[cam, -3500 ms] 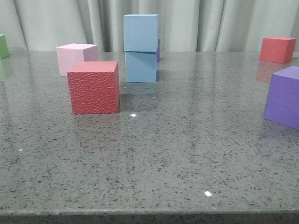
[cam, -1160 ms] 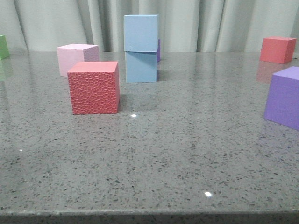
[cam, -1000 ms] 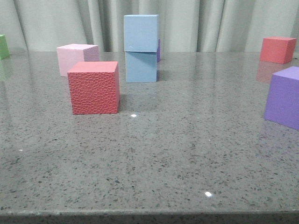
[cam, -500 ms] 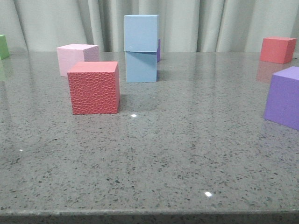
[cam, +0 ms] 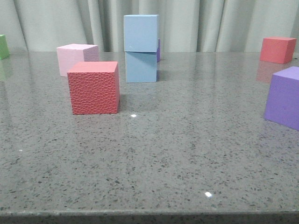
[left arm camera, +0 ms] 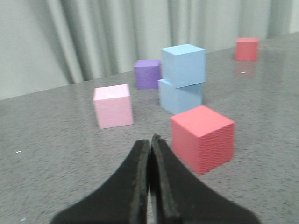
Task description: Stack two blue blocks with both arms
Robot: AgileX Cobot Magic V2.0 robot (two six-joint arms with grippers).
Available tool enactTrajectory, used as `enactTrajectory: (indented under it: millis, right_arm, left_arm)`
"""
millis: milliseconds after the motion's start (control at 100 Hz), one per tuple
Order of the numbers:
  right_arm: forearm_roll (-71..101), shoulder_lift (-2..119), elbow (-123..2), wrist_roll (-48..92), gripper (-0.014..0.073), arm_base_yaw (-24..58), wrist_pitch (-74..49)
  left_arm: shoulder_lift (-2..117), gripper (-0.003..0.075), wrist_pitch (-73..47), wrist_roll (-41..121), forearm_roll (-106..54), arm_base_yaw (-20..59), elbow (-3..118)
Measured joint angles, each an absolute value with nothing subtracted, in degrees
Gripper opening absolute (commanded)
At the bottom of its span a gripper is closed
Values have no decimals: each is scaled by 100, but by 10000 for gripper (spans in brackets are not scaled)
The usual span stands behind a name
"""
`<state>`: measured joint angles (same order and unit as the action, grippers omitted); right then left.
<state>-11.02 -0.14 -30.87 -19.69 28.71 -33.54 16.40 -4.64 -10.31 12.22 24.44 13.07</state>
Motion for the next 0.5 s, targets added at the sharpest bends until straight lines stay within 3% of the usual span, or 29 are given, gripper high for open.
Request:
enactTrajectory:
  millis: [500]
  right_arm:
    - [-1102, -14, -3087, -1969, -67, 2871, -3354]
  left_arm:
    - [197, -18, -434, -295, 506, 550, 308]
